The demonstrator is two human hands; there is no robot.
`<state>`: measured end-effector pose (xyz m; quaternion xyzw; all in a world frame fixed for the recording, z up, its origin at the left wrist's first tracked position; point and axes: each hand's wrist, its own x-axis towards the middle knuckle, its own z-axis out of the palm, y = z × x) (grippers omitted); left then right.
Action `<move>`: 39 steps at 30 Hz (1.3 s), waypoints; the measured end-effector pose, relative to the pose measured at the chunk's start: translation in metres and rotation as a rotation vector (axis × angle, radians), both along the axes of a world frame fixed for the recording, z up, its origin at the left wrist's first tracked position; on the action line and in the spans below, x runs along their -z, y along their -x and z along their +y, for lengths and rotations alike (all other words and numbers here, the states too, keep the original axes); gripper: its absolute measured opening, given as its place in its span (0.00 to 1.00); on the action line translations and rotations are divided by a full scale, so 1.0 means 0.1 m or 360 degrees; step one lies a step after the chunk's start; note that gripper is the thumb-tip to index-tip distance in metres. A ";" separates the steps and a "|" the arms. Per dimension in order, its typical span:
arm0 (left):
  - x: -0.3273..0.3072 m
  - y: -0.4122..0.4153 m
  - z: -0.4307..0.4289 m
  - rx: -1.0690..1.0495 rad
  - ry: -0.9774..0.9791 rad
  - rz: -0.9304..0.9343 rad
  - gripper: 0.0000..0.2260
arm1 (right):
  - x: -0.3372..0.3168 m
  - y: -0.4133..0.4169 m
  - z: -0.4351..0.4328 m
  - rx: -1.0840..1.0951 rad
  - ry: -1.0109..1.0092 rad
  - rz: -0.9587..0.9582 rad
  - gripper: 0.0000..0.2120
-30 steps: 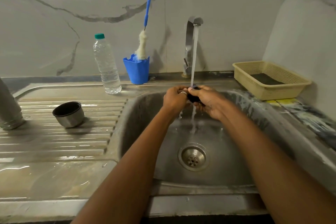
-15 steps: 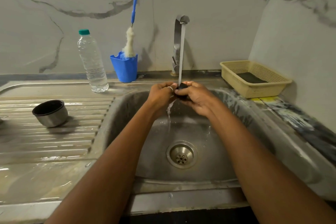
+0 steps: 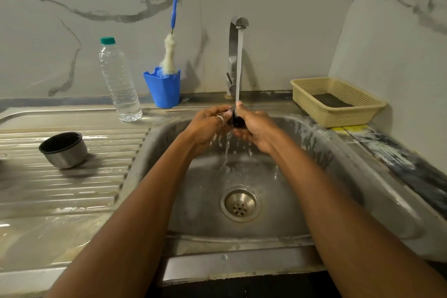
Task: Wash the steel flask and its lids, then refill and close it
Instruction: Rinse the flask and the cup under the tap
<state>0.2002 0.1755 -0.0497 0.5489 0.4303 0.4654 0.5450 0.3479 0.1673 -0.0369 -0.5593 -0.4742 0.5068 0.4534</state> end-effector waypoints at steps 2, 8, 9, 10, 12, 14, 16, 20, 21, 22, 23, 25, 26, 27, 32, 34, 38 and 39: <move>0.00 -0.04 -0.03 -0.0100 -0.0025 0.0062 0.09 | -0.01 0.02 0.03 -0.0002 0.0023 0.0291 0.13; 0.03 -0.08 0.01 -0.0251 -0.0104 0.0085 0.10 | -0.02 0.01 0.01 0.0064 0.0121 0.0525 0.09; 0.03 -0.08 0.00 -0.0261 -0.0120 0.0138 0.10 | -0.01 0.01 0.01 0.0070 0.0128 0.0496 0.09; 0.02 -0.07 -0.01 -0.0279 -0.0129 0.0172 0.10 | 0.00 0.01 0.02 0.0078 0.0139 0.0480 0.09; 0.02 -0.06 -0.02 -0.0291 -0.0110 0.0150 0.10 | 0.01 0.02 0.05 0.0096 0.0166 0.0470 0.09; 0.03 -0.06 -0.02 -0.0300 -0.0073 0.0141 0.09 | 0.02 0.03 0.07 0.0102 0.0175 0.0462 0.09; 0.04 -0.06 -0.01 -0.0302 -0.0054 0.0179 0.10 | 0.01 0.03 0.06 0.0090 0.0168 0.0488 0.10; 0.03 -0.04 -0.02 -0.0274 -0.0009 0.0195 0.12 | 0.01 0.00 0.06 0.0085 0.0150 0.0499 0.08; 0.02 -0.04 -0.03 -0.0267 -0.0006 0.0222 0.13 | 0.01 0.00 0.07 0.0079 0.0140 0.0496 0.07; 0.02 -0.03 -0.03 -0.0264 -0.0011 0.0261 0.14 | 0.02 0.00 0.08 0.0070 0.0119 0.0498 0.07; 0.02 -0.03 -0.04 -0.0259 -0.0018 0.0305 0.13 | 0.02 0.00 0.09 0.0062 0.0089 0.0490 0.08; 0.01 -0.03 -0.04 -0.0236 -0.0002 0.0333 0.11 | 0.02 0.00 0.10 0.0047 0.0024 0.0451 0.12; 0.00 -0.04 -0.05 -0.0224 0.0008 0.0334 0.10 | 0.03 -0.01 0.11 0.0037 -0.0005 0.0427 0.13; 0.01 -0.04 -0.05 -0.0210 0.0015 0.0330 0.10 | 0.03 -0.02 0.11 0.0032 -0.0031 0.0400 0.14; 0.01 -0.04 -0.05 -0.0130 0.0073 0.0254 0.11 | 0.05 0.00 0.09 0.0089 -0.0230 0.0049 0.17; 0.02 -0.02 -0.05 -0.0061 0.0110 0.0222 0.11 | 0.04 0.00 0.07 0.0081 -0.0267 -0.0010 0.18; -0.03 -0.03 -0.10 0.0019 0.0164 0.0093 0.12 | 0.05 0.00 0.07 0.0041 -0.0381 -0.0153 0.22; -0.04 -0.04 -0.10 0.0031 0.0173 0.0074 0.12 | 0.05 0.00 0.06 0.0037 -0.0415 -0.0194 0.21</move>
